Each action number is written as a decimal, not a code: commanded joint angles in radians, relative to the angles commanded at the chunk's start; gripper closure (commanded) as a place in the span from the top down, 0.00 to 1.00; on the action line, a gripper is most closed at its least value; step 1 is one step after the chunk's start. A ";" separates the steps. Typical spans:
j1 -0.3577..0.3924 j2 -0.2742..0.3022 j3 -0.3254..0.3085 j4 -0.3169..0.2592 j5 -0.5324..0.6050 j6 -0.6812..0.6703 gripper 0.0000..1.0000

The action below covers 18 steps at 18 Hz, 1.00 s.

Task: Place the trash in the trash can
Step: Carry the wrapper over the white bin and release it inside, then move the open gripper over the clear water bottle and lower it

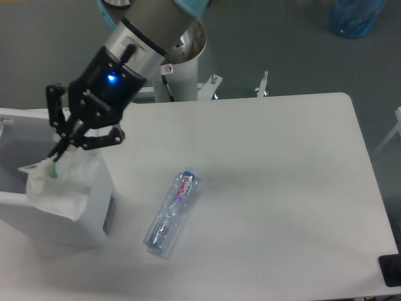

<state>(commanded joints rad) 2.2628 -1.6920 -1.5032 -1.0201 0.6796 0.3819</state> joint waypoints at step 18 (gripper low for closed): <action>0.096 -0.070 0.020 0.032 0.014 0.166 1.00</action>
<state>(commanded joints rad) 2.3591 -1.7623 -1.4835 -0.9879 0.6933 0.5474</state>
